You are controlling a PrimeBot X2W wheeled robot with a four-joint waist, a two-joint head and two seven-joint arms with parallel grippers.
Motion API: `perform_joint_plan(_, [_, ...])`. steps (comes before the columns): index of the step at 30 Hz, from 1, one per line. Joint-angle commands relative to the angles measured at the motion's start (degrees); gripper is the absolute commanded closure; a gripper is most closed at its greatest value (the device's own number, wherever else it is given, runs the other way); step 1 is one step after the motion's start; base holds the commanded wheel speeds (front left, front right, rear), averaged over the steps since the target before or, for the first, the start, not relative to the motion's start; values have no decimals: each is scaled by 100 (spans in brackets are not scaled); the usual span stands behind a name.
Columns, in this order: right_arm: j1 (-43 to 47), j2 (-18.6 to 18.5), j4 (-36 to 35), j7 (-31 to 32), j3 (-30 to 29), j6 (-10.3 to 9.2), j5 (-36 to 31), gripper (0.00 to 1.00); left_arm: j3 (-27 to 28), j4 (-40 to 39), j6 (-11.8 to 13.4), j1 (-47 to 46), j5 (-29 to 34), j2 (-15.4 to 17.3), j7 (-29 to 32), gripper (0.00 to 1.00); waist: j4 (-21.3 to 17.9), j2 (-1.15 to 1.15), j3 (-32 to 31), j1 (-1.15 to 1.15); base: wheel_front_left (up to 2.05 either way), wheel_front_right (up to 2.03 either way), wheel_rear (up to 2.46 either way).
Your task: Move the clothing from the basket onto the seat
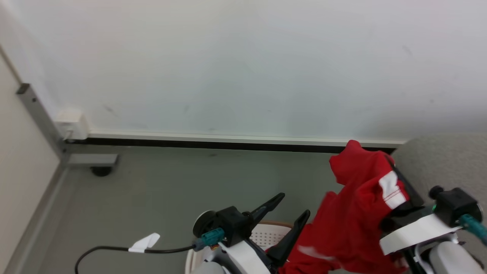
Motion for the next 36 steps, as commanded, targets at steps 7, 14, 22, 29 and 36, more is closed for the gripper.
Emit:
perform_joint_plan(7, [109,-245,-512,3,-701,-12,-289,100,221,-135,28,145,183,42,-4,0,-1048,0,184,0,0,0,0])
perform_joint_plan(14, [421,-266,-934,3,-1156,-12,-497,100,418,-161,53,190,390,35,-4,0,-1873,0,242,0,0,0,0])
perform_joint_plan(22, [686,-168,-1250,3,-1300,-12,-537,100,487,-104,7,204,569,-2,-4,0,-2676,0,338,0,0,0,0])
perform_joint_plan(29, [739,-26,-1410,3,-1290,-12,-276,100,564,-98,-22,237,678,13,-4,0,-3049,0,430,0,0,0,0])
perform_joint_plan(36, [502,-31,-1447,3,-1182,-12,-177,100,551,-155,-49,106,856,126,-4,0,-3060,0,647,0,0,0,0])
